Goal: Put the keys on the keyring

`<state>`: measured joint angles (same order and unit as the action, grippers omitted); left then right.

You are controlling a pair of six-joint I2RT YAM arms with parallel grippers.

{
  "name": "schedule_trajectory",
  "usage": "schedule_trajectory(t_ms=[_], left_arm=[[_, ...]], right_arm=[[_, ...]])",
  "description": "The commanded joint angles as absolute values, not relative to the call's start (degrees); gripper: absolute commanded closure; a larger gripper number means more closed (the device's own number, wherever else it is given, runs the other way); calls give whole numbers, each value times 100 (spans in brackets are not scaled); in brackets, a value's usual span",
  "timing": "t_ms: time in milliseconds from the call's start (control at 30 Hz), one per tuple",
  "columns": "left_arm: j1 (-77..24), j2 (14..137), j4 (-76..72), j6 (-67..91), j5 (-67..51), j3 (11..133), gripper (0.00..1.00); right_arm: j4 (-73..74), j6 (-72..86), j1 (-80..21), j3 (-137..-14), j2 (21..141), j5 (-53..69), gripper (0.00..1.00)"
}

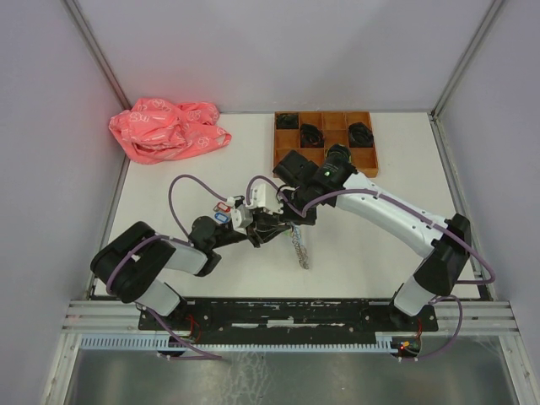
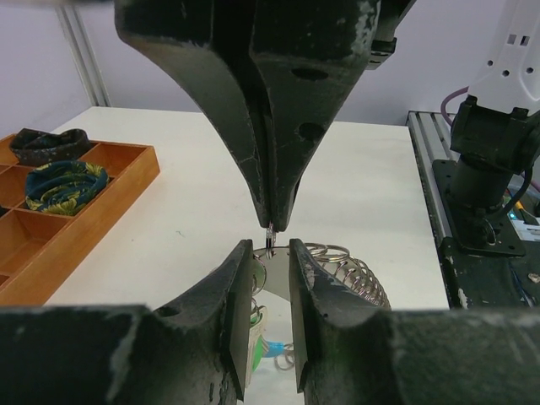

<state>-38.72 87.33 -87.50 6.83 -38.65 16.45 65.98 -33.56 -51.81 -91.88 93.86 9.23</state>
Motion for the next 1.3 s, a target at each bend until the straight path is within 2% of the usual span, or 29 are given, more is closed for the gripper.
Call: schedule_trajectory(t_ms=[0,433,667,767,1067,1267], left_arm=[[-3894,8820,-9908,782,-3882,1748,70],[-3894,8943,-9906,910,-4020,1921,79],[-3892,8988,-9904,924,-4096,1941,92],[-3894,8981,-9911,829,-4101,1876,97],[-3893,8737,-9908,-92,-3903,1596,97],[-3885,8617,-9908,-344,-4005,1638,97]], right_arm=[[6363,-3463,-5247,-9184,9106,1134,99],[6151,-3559,-5243,-8956,9009,1343,99],[5975,-3570,-5247,-8811,8956,1415,99],[5733,-3542,-5243,-8564,8726,1377,90],[4351,-3461,-4766,-7030,7259,1885,68],[2479,-3134,-4059,-5619,6207,2778,64]])
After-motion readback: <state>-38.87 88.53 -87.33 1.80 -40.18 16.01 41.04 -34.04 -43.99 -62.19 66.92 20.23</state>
